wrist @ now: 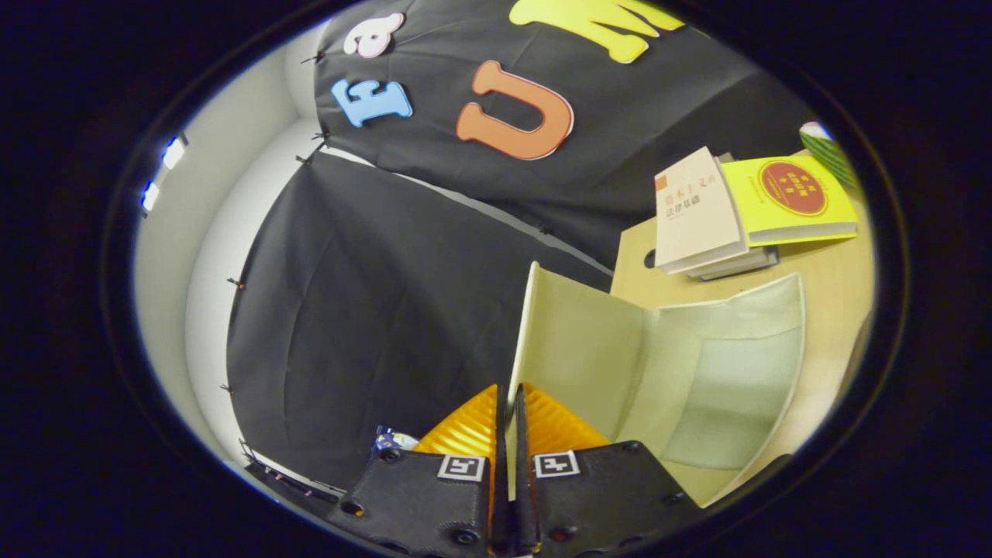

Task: Open the storage box then place both shoes into the box .Put the left shoe in first, then the right shoe, with the right side of both shoes facing outward in a uniform manner.

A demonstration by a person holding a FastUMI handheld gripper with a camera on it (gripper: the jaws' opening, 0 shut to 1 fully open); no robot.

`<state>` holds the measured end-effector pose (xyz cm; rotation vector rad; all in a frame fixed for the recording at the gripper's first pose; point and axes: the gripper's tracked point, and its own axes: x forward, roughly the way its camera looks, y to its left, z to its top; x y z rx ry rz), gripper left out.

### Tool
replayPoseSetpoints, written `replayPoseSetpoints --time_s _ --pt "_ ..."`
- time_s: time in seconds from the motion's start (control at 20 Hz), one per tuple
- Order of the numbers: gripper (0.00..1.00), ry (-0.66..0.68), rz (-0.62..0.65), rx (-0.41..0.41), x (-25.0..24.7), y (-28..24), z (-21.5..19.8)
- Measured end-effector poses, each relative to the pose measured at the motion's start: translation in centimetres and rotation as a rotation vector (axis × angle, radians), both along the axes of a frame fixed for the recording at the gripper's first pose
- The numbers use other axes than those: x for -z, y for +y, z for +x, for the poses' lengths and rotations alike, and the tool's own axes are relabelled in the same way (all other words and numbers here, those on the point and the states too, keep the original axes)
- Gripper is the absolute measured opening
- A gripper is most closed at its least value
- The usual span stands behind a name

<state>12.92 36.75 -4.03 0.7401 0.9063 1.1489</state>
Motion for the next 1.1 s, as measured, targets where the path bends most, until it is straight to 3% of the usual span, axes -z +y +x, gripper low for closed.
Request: replayPoseSetpoints --time_s 0.1,0.25,0.45,0.85,1.1 --pt "0.12 -0.021 0.045 -0.018 -0.7 2.1 -0.5" --pt "0.25 0.008 0.1 -0.034 -1.1 4.5 -1.1" --pt "0.99 -0.112 -0.096 -0.01 2.7 5.4 -1.7" --pt "1.0 -0.229 -0.412 0.05 8.3 -1.3 -0.9" --pt "1.0 -0.162 -0.602 0.095 12.2 -8.3 0.0"
